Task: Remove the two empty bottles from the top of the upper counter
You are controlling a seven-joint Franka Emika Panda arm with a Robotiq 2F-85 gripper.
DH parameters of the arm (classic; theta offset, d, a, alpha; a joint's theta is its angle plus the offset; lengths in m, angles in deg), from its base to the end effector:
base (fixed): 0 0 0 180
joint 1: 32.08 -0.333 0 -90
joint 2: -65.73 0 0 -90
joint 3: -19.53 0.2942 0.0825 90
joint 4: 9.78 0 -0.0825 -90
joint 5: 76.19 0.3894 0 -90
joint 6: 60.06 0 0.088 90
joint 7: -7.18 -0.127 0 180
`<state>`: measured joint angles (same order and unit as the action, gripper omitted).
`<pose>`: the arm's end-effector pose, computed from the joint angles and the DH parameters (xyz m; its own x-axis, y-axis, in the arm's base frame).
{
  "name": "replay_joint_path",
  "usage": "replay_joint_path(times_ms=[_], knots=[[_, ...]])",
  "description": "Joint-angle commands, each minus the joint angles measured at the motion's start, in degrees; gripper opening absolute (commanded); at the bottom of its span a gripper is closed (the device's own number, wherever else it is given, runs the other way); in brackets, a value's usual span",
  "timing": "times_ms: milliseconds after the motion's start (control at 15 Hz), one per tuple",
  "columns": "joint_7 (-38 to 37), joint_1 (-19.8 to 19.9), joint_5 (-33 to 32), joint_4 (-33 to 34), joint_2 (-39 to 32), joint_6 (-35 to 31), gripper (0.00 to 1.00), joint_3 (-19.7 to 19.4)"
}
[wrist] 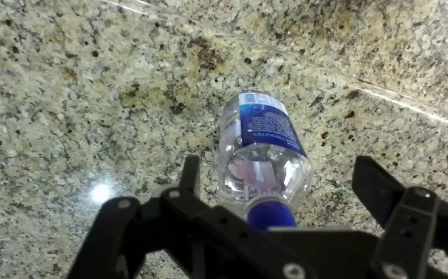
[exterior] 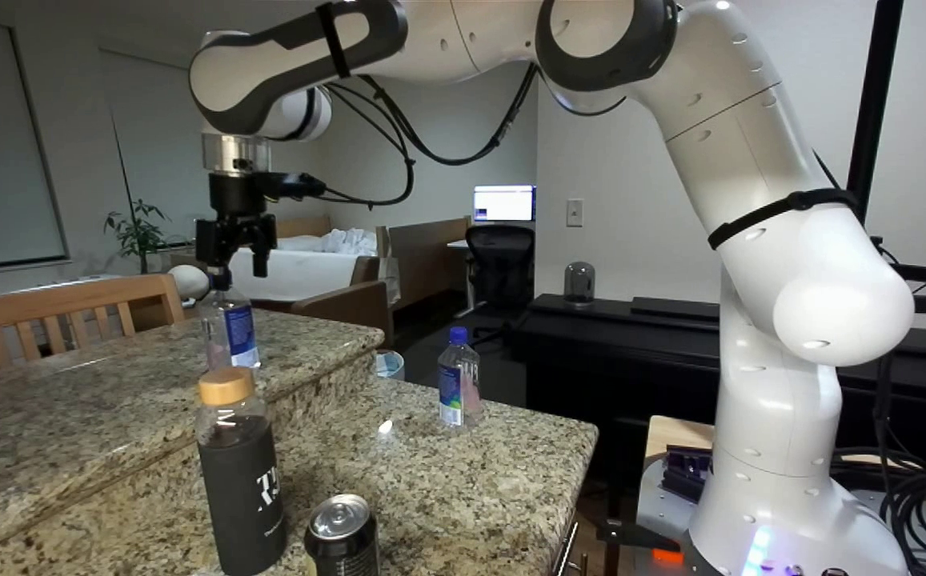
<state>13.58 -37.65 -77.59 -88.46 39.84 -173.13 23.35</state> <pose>0.6981 0.1057 0.4315 0.9516 0.2690 0.1485 0.2704 -0.9627 0.0112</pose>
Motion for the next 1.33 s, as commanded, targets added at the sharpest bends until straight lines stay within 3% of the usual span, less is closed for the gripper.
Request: replay_joint_path(times_ms=[0,267,867,933,1267], knots=[[1.4,1.8,4.9,0.0,-0.5,-4.0,1.00,1.5],[0.6,1.2,5.1,-1.0,-0.6,-9.5,1.00,1.3],[-0.2,1.1,4.6,-0.5,-2.7,-8.3,1.00,1.2],[-0.1,1.1,4.6,-0.6,-2.9,-8.2,0.82,1.3],[0.0,1.2,4.5,-0.5,-3.2,-8.3,0.47,1.2]])
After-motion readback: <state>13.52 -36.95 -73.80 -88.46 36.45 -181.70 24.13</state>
